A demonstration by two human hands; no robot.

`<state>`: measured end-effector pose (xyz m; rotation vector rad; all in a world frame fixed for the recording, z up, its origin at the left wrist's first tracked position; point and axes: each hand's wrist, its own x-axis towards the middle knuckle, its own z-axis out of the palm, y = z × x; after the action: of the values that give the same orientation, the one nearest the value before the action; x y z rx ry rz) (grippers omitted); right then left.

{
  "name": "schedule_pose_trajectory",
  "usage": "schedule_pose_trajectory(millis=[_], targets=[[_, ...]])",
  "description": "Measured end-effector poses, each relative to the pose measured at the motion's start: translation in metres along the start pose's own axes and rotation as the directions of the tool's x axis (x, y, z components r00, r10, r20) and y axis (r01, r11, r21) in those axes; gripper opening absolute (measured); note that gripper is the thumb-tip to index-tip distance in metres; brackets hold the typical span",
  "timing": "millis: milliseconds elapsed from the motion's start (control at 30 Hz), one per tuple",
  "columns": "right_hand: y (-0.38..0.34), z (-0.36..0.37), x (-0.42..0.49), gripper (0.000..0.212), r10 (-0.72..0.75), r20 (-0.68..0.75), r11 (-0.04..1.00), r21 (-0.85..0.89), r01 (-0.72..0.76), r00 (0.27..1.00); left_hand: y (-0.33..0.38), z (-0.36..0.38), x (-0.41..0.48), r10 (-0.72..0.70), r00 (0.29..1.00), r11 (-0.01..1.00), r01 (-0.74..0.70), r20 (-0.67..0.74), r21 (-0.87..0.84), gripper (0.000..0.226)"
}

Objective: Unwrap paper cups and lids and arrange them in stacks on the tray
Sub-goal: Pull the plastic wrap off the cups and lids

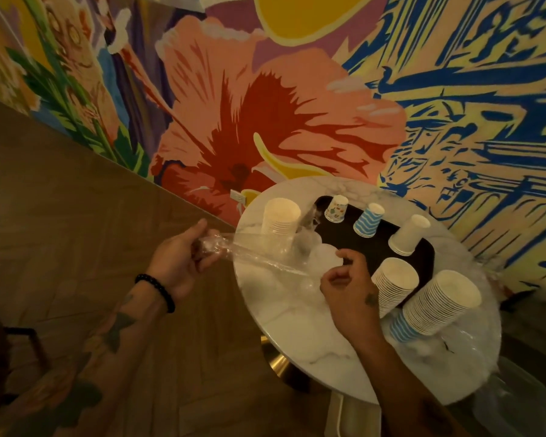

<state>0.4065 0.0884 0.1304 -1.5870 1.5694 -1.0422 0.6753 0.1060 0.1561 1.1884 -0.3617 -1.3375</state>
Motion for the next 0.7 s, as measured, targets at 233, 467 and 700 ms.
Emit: schedule_pose_trajectory(millis=[233,467,700], targets=[[0.003,-0.017,0.007,0.044,0.207,0.265,0.901,0.324,-0.290,0.942,0.005,-0.011,-0.009,0.062,0.943,0.959,-0.147,0.327,0.241,0.053],[0.001,-0.029,0.005,0.048,0.143,0.503,0.885,0.320,-0.338,0.852,0.012,0.001,-0.006,0.185,0.969,0.893,-0.237,0.166,0.383,0.017],[0.013,-0.031,0.005,0.064,0.226,0.612,0.964,-0.028,-0.265,0.758,0.014,0.016,-0.002,0.157,0.978,0.972,-0.177,0.137,0.154,0.026]])
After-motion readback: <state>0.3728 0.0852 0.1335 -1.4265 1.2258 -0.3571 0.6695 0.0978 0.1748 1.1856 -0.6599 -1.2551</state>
